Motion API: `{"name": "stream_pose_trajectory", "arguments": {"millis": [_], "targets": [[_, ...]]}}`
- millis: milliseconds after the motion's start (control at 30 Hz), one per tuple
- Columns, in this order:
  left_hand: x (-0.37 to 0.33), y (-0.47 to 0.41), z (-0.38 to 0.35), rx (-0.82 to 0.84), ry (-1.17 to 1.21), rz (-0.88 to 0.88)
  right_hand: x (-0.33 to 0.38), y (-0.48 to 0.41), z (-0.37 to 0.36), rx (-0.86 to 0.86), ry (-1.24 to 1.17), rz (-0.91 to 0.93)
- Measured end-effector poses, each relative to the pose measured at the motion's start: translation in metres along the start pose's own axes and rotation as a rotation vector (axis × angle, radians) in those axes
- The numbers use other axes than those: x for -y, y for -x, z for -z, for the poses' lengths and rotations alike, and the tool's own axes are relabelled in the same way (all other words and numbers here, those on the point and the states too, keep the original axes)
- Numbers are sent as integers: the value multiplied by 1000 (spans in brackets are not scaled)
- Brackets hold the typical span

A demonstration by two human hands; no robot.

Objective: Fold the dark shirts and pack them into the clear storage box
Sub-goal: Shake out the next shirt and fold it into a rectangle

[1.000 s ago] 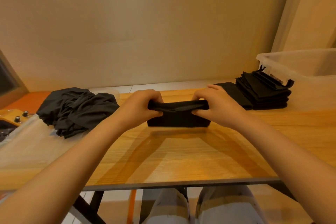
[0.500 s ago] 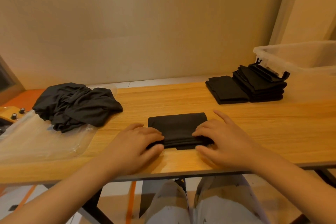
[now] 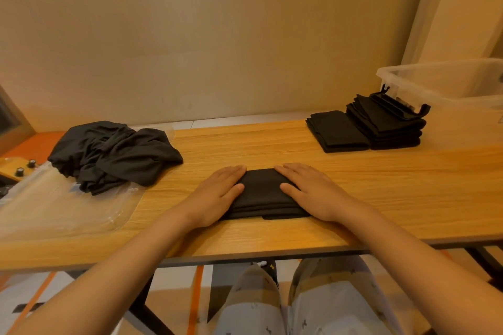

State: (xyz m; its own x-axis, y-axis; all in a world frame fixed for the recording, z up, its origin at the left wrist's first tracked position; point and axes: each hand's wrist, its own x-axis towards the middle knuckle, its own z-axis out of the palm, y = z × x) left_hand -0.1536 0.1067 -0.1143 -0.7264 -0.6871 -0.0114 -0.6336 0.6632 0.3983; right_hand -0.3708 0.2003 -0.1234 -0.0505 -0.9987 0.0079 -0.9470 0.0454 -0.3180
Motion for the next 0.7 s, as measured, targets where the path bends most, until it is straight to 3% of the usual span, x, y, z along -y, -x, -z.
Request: {"name": "stream_pose_trajectory", "arguments": {"millis": [133,267,367,500,567,700], "targets": [[4,7,27,-87,221,133,-12,7,1,-163,-103,-93],[-8,8,42,40,328,270,-12,-5,10,-350,109,-170],[-18,17,39,124,405,342,2,0,17,-459,118,-156],[-29,33,29,174,545,381,48,34,3,-412,-28,-24],[-38,42,25,118,582,375,70,52,-8,-397,-137,1],[-62,65,11,-43,794,340,89,64,-10,-362,-363,-126]]}}
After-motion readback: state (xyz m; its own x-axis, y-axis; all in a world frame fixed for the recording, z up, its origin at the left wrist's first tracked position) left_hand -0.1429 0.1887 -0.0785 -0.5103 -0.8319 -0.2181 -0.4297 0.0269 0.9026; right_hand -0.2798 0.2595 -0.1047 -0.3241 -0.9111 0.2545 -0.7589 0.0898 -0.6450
